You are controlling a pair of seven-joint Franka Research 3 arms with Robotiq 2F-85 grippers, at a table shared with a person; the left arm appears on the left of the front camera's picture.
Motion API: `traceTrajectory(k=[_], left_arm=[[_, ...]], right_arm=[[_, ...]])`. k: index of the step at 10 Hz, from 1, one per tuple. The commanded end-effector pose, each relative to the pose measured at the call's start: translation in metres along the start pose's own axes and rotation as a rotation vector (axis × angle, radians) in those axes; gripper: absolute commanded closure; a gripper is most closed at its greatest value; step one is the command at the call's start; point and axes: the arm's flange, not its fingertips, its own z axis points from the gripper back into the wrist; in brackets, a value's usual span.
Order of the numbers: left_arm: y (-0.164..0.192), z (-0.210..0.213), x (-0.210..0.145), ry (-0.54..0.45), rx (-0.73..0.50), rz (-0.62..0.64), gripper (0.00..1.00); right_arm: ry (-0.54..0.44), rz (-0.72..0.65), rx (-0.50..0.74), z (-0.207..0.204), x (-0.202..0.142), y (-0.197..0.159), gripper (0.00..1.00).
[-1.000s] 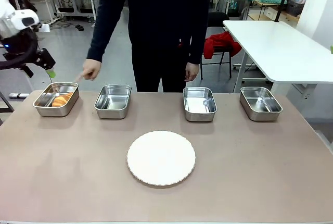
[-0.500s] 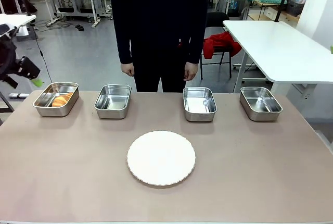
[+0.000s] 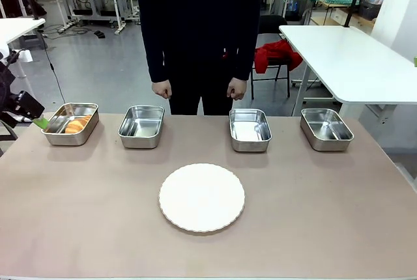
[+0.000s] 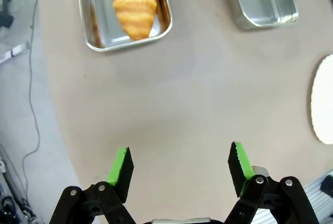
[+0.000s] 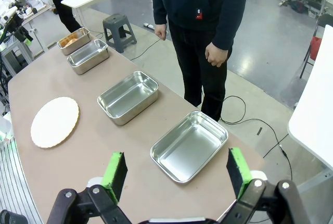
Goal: Place the bread in the container.
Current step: Place the Butter Roll into the Airtight Container indicated by the human.
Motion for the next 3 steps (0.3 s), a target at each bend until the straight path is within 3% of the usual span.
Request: traceTrajectory(k=[1, 3], left_arm=[[0.0007, 0.0039, 0.0016, -0.009, -0.014, 0.017, 0.08], [0.0007, 0.0039, 0.0016, -0.009, -0.014, 0.017, 0.08]], right_arm=[[0.0, 0.01, 0.005, 0.0007, 0.0005, 0.0018, 0.0], [0.0, 0.01, 0.005, 0.0007, 0.0005, 0.0018, 0.0]])
